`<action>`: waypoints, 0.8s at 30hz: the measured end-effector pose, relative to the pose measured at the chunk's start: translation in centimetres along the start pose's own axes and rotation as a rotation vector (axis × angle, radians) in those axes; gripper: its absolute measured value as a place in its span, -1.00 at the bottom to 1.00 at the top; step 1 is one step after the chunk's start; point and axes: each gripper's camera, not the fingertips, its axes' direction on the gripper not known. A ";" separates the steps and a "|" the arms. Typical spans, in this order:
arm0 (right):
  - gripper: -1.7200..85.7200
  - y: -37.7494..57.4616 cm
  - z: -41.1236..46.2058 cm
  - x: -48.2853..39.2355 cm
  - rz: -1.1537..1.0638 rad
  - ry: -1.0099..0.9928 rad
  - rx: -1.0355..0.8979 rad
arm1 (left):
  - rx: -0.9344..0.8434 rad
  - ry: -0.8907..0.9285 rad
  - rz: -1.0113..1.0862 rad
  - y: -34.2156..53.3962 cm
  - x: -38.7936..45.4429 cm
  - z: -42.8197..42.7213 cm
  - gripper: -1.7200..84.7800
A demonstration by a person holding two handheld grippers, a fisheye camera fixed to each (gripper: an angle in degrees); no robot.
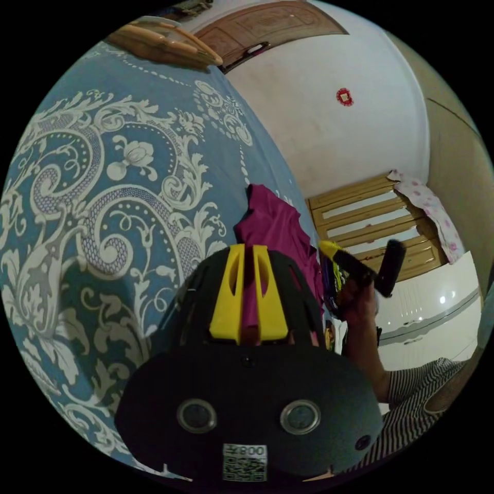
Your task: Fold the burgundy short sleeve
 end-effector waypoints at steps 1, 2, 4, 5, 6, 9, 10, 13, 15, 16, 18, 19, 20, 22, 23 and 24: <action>-0.84 -1.2 0.6 0.0 -0.008 0.012 -0.012 | 0.016 0.012 0.001 0.4 0.2 -0.7 -0.90; -0.83 -3.4 1.9 -0.2 -0.025 0.028 -0.027 | 0.017 0.017 0.001 0.5 0.4 -1.1 -0.90; -0.82 -6.4 3.9 -0.6 -0.057 0.041 -0.060 | 0.022 0.018 0.011 1.1 1.1 -2.2 -0.91; -0.82 -8.2 5.4 -0.8 -0.070 0.049 -0.081 | 0.023 0.015 0.015 1.3 1.3 -2.4 -0.91; -0.82 -9.8 6.8 -1.2 -0.086 0.071 -0.097 | 0.021 0.011 0.022 1.7 1.7 -2.8 -0.91; -0.81 -13.0 10.8 -1.7 -0.101 0.172 -0.158 | 0.020 0.024 0.024 2.8 2.2 -3.5 -0.91; -0.81 -13.5 11.7 -1.7 -0.099 0.191 -0.175 | 0.019 0.028 0.024 3.3 2.4 -3.7 -0.92; -0.81 -15.6 15.1 -1.1 -0.080 0.253 -0.235 | 0.018 0.010 0.038 4.8 3.1 -3.9 -0.92; -0.84 -16.8 17.0 -0.4 -0.063 0.305 -0.257 | 0.016 0.009 0.041 5.8 3.3 -3.8 -0.92; -0.86 -17.0 17.2 -0.4 -0.062 0.322 -0.242 | 0.016 0.010 0.042 6.5 3.3 -3.7 -0.92; -0.90 -18.1 17.9 0.1 -0.065 0.361 -0.228 | 0.015 0.007 0.045 7.7 3.4 -3.4 -0.92; -0.91 -18.3 18.0 0.3 -0.064 0.365 -0.226 | 0.014 0.006 0.047 8.6 3.5 -3.1 -0.92; -0.92 -18.8 18.2 0.7 -0.060 0.364 -0.218 | 0.014 0.005 0.047 9.0 3.5 -2.9 -0.92; -0.94 -19.4 18.3 1.6 -0.045 0.347 -0.206 | 0.013 0.005 0.046 10.9 3.4 -2.1 -0.92; -0.94 -19.9 18.3 2.3 -0.028 0.325 -0.199 | 0.013 0.004 0.045 11.4 3.3 -1.9 -0.92; -0.95 -20.3 18.2 3.0 -0.013 0.292 -0.193 | 0.012 0.003 0.045 12.4 3.2 -1.4 -0.92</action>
